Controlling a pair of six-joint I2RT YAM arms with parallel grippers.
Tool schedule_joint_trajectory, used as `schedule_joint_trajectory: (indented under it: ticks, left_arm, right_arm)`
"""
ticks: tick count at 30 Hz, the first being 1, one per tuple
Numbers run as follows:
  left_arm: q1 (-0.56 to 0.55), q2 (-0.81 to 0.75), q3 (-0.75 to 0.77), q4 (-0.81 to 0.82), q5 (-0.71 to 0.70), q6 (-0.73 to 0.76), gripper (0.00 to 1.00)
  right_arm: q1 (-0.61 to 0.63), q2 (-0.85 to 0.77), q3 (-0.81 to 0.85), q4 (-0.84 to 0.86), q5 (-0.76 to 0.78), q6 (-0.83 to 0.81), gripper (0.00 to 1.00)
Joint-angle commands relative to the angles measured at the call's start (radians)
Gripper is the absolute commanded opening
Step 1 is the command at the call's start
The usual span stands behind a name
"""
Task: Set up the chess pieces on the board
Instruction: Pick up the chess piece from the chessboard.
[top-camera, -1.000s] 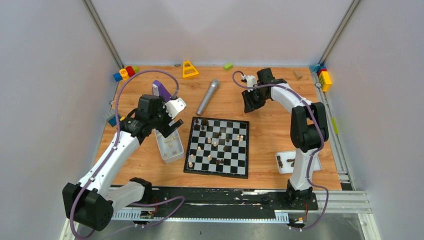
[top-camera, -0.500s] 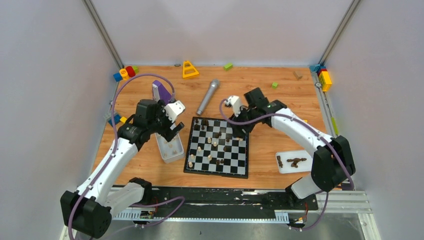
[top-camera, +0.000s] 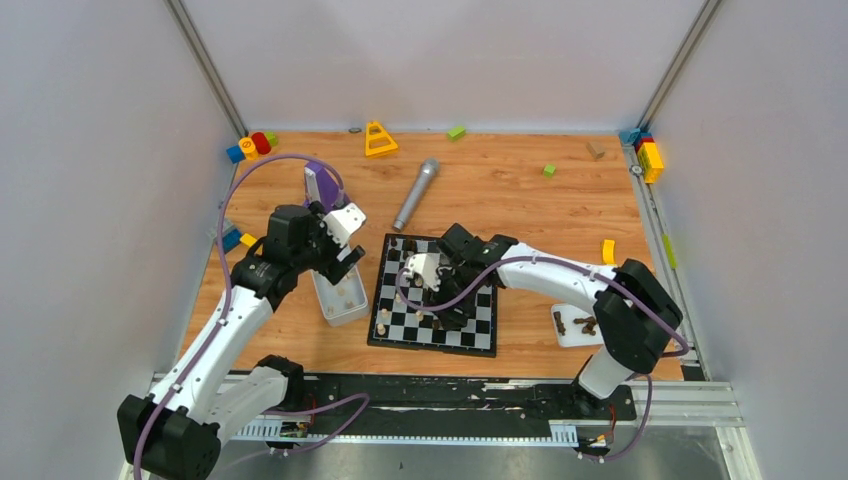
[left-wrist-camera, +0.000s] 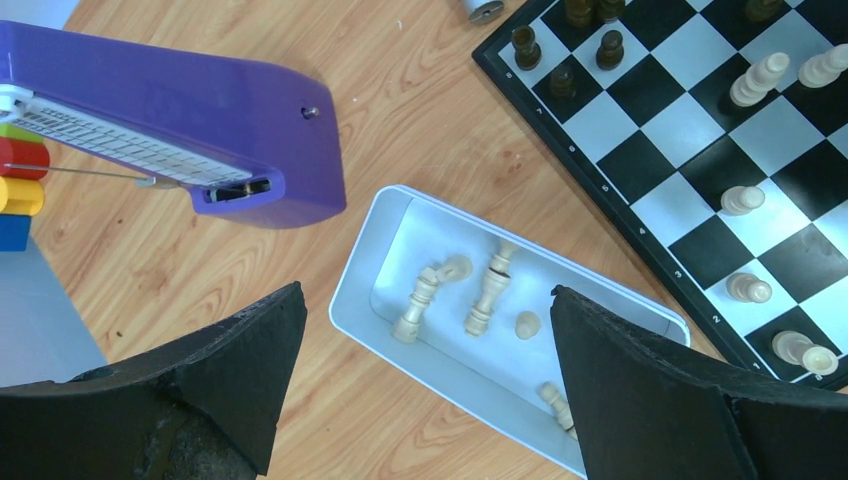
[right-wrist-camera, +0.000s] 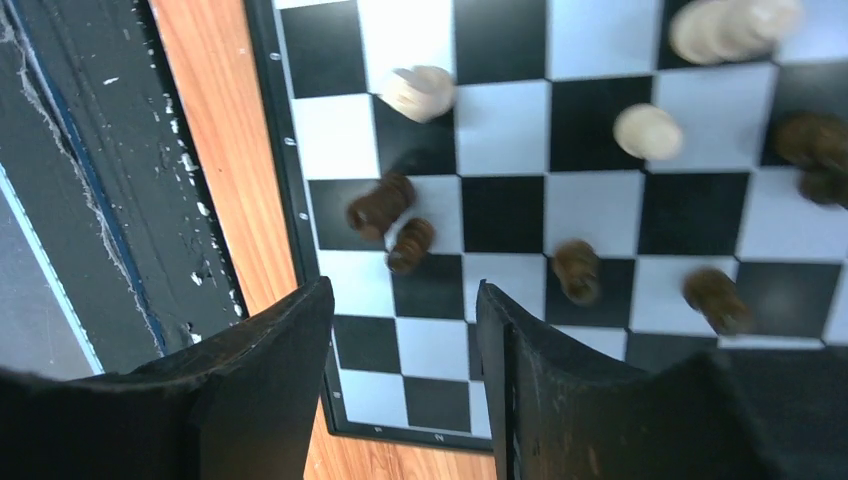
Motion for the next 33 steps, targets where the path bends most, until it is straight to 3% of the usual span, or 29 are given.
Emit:
schedule_joint_trajectory:
  ticks: [1, 11, 17, 24, 33]
  left_arm:
    - [-0.001, -0.024, -0.005, 0.047, -0.038, -0.017, 1.00]
    - [0.030, -0.043, -0.006, 0.061, -0.063, -0.034, 1.00]
    - [0.046, -0.057, -0.010, 0.066, -0.063, -0.032, 1.00]
    - [0.047, -0.059, -0.013, 0.069, -0.060, -0.030, 1.00]
    - [0.048, -0.060, -0.015, 0.070, -0.059, -0.029, 1.00]
  right_arm:
    - [0.067, 0.032, 0.032, 0.042, 0.008, -0.047, 0.56]
    - [0.114, 0.105, 0.070, 0.068, 0.021, -0.061, 0.54]
    - [0.119, 0.136, 0.098, 0.070, 0.016, -0.065, 0.38]
    - [0.117, 0.114, 0.107, 0.056, 0.020, -0.074, 0.02]
    - [-0.008, 0.003, 0.173, 0.012, 0.052, -0.074, 0.00]
